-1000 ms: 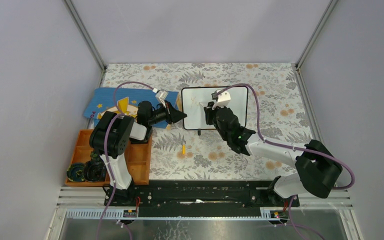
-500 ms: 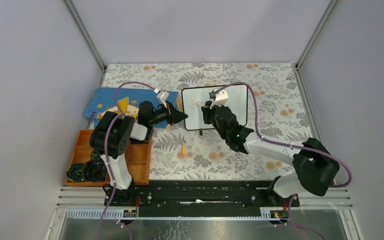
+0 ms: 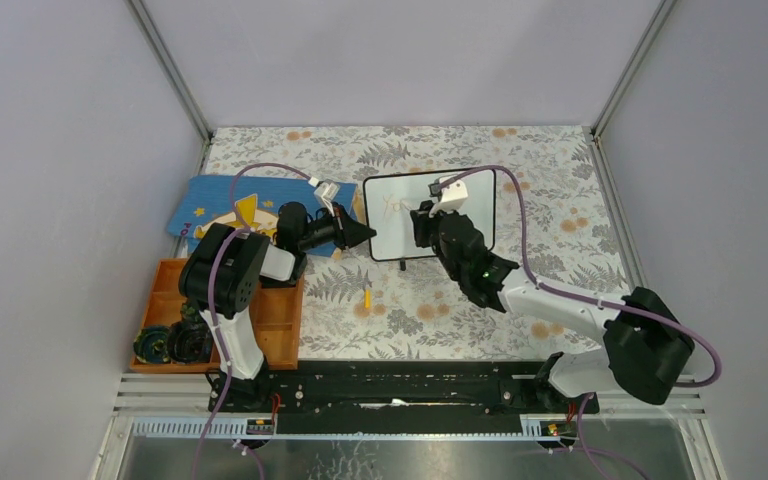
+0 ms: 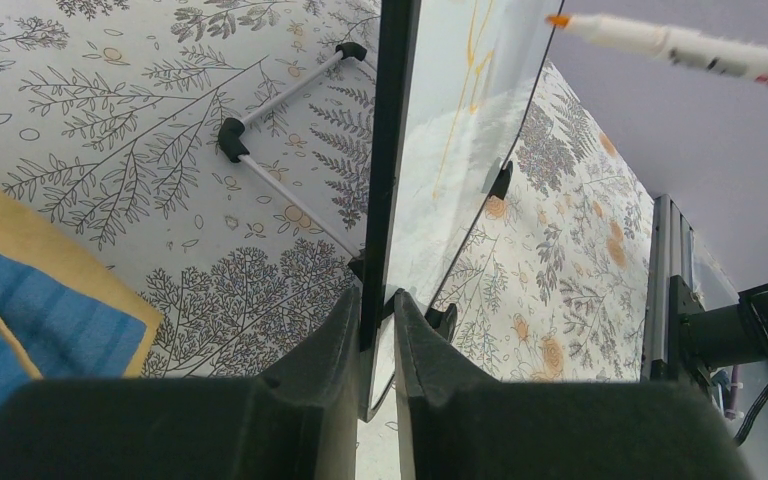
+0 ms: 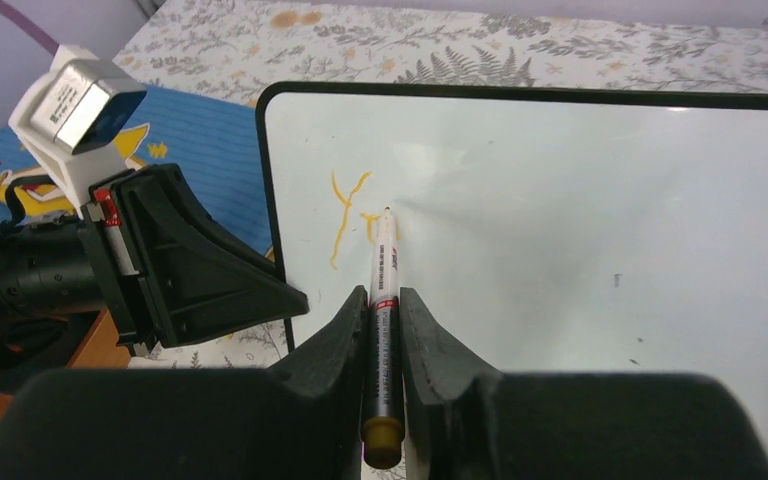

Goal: Write a sentence on the whiteboard

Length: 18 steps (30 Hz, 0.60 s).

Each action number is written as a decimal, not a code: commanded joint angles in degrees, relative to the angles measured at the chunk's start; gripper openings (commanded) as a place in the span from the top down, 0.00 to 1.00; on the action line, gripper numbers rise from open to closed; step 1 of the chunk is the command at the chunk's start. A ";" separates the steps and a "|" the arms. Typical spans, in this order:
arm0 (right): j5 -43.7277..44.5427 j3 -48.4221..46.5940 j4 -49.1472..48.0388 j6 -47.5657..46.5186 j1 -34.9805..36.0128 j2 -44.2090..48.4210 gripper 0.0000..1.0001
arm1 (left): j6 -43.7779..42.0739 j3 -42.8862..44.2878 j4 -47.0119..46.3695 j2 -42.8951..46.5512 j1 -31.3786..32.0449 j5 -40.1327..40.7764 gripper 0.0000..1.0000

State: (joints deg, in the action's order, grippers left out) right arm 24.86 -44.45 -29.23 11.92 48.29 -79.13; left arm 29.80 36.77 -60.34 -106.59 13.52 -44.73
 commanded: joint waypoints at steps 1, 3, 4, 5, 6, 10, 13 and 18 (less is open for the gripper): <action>4.97 1.03 -1.49 -0.85 -0.92 4.64 1.00 | -1.78 -0.37 2.06 0.84 0.44 1.20 0.89; 4.96 1.28 -1.37 -0.76 -1.32 4.79 1.00 | -1.77 -0.38 2.06 0.80 0.43 1.14 0.88; 4.90 1.29 -1.40 -0.67 -1.45 4.70 1.00 | -1.80 -0.39 2.09 0.86 0.39 1.14 0.88; 4.69 1.29 -1.44 -0.52 -1.45 4.55 1.00 | -1.77 -0.37 2.07 0.89 0.45 1.14 0.88; 4.36 1.25 -1.56 -0.42 -1.54 4.33 1.00 | -1.78 -0.46 2.06 0.91 0.46 1.14 0.89; 2.93 0.78 -1.70 -0.01 -1.62 3.47 1.00 | -1.92 -0.43 2.30 1.12 0.41 1.21 0.89; 1.71 0.72 -2.24 0.20 -1.59 2.97 1.00 | -2.11 -0.46 2.58 1.15 0.46 1.27 0.89; 0.44 0.52 -2.49 0.36 -1.62 2.24 1.00 | -2.12 -0.35 2.54 1.02 0.49 1.24 0.88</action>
State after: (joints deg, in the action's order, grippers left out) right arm 26.24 -43.09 -28.97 11.86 47.16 -76.40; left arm 29.43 36.77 -59.72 -106.30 13.54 -44.73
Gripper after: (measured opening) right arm 0.193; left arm 0.202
